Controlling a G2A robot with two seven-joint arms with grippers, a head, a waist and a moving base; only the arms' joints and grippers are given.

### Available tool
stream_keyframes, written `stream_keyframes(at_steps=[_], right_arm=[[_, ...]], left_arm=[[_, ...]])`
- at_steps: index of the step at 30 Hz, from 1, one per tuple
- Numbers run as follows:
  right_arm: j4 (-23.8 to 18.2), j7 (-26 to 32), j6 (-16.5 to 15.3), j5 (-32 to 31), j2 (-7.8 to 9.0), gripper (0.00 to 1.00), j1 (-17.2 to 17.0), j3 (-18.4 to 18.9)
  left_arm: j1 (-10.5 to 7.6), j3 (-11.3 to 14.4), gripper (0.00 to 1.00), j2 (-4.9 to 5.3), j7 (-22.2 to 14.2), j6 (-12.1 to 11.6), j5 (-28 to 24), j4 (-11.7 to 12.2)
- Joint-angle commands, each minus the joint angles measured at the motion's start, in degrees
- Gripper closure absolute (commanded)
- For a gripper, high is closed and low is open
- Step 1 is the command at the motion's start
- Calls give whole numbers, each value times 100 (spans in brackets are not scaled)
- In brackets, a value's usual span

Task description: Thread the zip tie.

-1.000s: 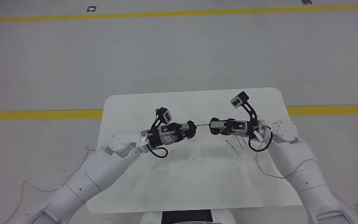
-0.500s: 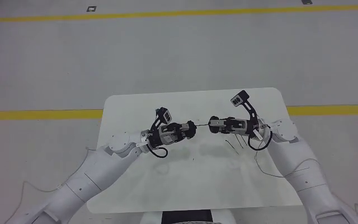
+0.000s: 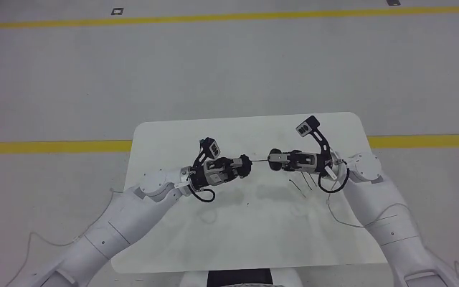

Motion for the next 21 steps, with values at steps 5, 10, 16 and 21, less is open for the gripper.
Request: stream_keyframes(at_steps=[5,10,16,21], right_arm=[[-2,-12,0,-61,-7,100,-22,5],[11,-32,0,-45,-23,100,-26,-35],[36,-53,0,2,-42,100,-14,-88],[72,-73,8,176,-61,100,-27,-115]], left_arm=[[19,-11,0,-13,109,-4,144,-108],[56,-56,0,-31,162,-80,415,-203],[83,-88,4,-66,149,-290,737,-253],[106,-114,7,-103,237,-321,853,-235]])
